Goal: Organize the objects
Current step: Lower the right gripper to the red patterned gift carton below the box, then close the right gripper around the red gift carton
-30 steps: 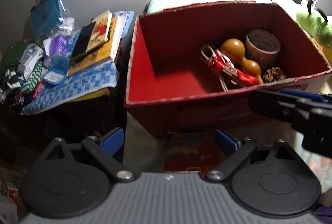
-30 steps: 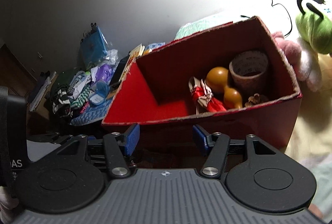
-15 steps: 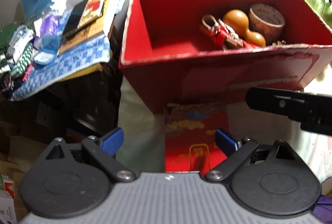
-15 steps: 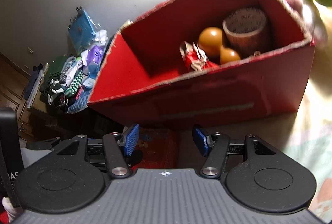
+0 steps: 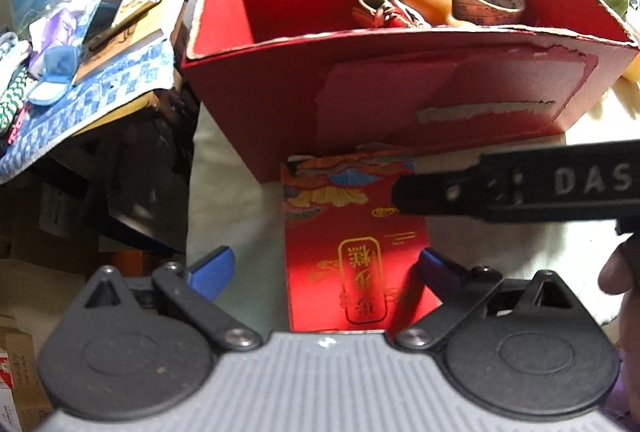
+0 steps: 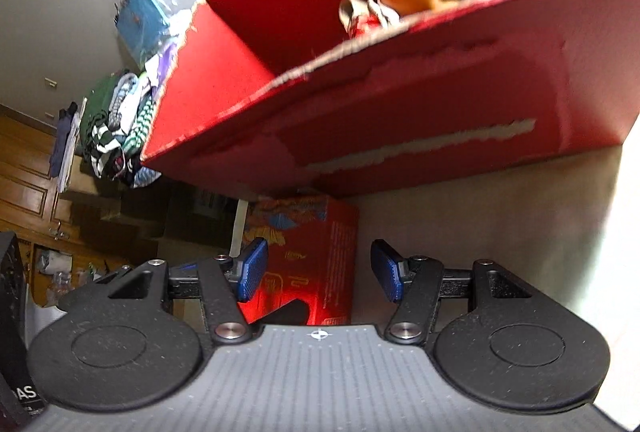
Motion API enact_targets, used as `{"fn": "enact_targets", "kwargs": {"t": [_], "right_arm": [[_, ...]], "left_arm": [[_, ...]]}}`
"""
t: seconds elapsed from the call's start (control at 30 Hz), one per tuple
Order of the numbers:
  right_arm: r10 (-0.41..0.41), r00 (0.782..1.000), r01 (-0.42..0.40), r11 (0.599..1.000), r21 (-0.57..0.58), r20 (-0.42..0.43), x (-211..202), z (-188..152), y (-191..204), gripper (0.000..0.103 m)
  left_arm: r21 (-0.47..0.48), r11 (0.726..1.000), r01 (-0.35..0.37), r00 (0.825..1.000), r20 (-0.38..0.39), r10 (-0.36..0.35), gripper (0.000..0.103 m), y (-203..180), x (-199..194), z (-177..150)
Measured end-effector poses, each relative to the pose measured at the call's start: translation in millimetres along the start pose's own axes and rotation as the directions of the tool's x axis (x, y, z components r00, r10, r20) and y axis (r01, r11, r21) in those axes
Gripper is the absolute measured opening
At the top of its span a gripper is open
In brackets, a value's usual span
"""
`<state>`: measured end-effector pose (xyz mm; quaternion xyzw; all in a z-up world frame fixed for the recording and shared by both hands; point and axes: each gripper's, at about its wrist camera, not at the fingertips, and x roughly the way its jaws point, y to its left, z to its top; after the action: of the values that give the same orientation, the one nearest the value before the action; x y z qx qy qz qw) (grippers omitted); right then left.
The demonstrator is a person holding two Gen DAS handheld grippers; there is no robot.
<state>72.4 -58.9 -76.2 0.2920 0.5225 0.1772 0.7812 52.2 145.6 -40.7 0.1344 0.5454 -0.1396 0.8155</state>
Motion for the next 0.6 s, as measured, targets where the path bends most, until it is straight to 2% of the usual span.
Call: {"fn": "enact_targets", "kwargs": {"t": [0.23,0.4,0.6], "right_arm": [[0.024,0.998,-0.022,0.999,0.025,-0.06,11,-1,-3,0.06],[0.041,0.993,-0.037,0.998,0.044,-0.106,21,0,-4,0.06],[0.048,0.988,-0.038,0.996,0.075,-0.145,26,1,-9,0.059]], "left_arm": [[0.008,0.998,0.059,0.998,-0.004,-0.059,0.098,-1,3,-1],[0.002,0.992,0.124,0.992,-0.016,-0.124,0.087,4,7,-7],[0.001,0.989,0.145,0.989,-0.005,-0.145,0.085,6,7,-9]]}}
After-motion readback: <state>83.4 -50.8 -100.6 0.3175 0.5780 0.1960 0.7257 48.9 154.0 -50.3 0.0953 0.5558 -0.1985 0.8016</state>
